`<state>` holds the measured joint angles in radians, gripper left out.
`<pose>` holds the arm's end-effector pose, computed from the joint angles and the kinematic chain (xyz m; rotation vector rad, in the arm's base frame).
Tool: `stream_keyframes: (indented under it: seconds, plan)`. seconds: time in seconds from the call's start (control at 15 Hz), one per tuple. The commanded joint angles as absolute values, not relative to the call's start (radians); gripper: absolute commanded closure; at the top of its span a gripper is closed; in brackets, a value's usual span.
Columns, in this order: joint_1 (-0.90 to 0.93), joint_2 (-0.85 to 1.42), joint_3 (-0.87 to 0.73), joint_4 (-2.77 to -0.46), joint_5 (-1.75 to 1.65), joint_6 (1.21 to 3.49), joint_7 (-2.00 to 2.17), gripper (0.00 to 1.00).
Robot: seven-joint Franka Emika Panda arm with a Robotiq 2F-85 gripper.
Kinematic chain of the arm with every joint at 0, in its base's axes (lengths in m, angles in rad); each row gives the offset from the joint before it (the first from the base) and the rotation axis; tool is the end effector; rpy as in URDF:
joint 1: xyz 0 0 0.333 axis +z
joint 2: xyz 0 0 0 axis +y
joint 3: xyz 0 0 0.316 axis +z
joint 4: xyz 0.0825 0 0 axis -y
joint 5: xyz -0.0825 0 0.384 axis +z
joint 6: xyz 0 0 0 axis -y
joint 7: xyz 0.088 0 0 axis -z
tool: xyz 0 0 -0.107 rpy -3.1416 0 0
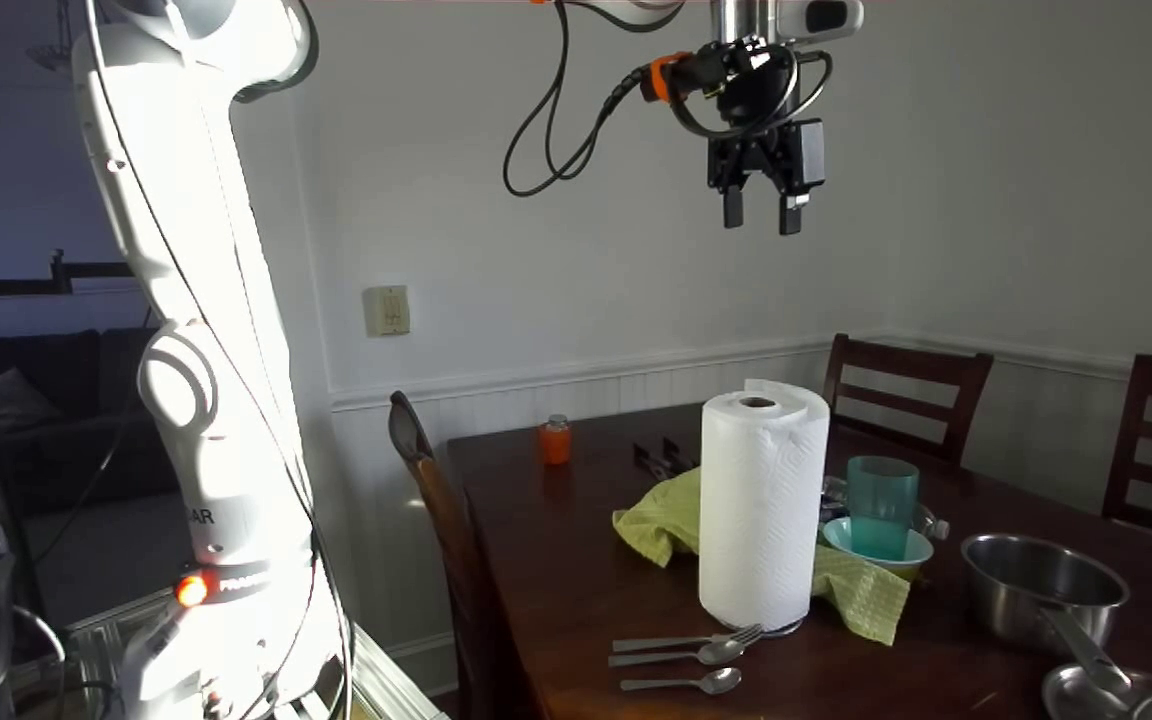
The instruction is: Put the paper towel on the stand
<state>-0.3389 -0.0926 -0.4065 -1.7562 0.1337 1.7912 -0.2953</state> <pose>0.4027 -0.3686 0.6038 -2.9570 0.7114 -0.2861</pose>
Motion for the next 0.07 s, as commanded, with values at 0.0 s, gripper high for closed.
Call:
stream_keyframes:
  seconds: [0.0]
  plan:
    - [-0.343,-0.089,-0.404,-1.750,0.135,1.787,-0.297,0.00]
